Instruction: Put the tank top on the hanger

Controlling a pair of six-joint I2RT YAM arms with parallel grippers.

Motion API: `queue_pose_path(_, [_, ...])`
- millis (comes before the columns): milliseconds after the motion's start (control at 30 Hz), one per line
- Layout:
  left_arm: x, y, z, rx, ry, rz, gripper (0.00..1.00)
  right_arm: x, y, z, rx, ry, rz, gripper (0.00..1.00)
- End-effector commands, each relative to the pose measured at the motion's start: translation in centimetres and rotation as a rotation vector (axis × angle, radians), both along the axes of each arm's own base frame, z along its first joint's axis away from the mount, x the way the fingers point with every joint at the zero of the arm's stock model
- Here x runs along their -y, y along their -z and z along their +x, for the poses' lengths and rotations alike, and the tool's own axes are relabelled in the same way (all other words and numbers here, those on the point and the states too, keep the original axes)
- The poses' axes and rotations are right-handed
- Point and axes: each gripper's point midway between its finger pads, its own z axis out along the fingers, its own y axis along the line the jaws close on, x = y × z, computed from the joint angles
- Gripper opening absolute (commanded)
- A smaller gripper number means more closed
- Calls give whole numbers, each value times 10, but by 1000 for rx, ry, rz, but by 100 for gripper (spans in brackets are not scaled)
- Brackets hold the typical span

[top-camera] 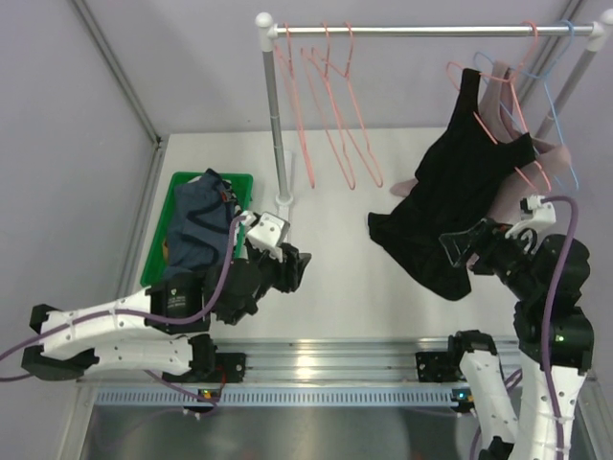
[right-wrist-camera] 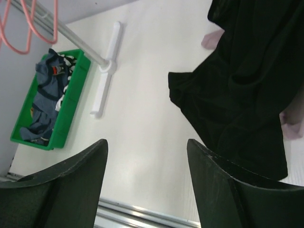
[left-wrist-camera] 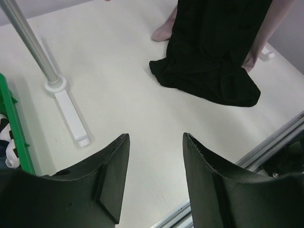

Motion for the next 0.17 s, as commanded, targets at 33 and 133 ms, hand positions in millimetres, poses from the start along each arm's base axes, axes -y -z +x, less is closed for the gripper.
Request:
queue_pose_path(33, [-21,3,2,-38,-81,-91,54,3,16,2,-31,8,-26,68])
queue_pose_path(133, [-27,9,2,-43,-94,-100,54,3,25,5,-56,1,-36,69])
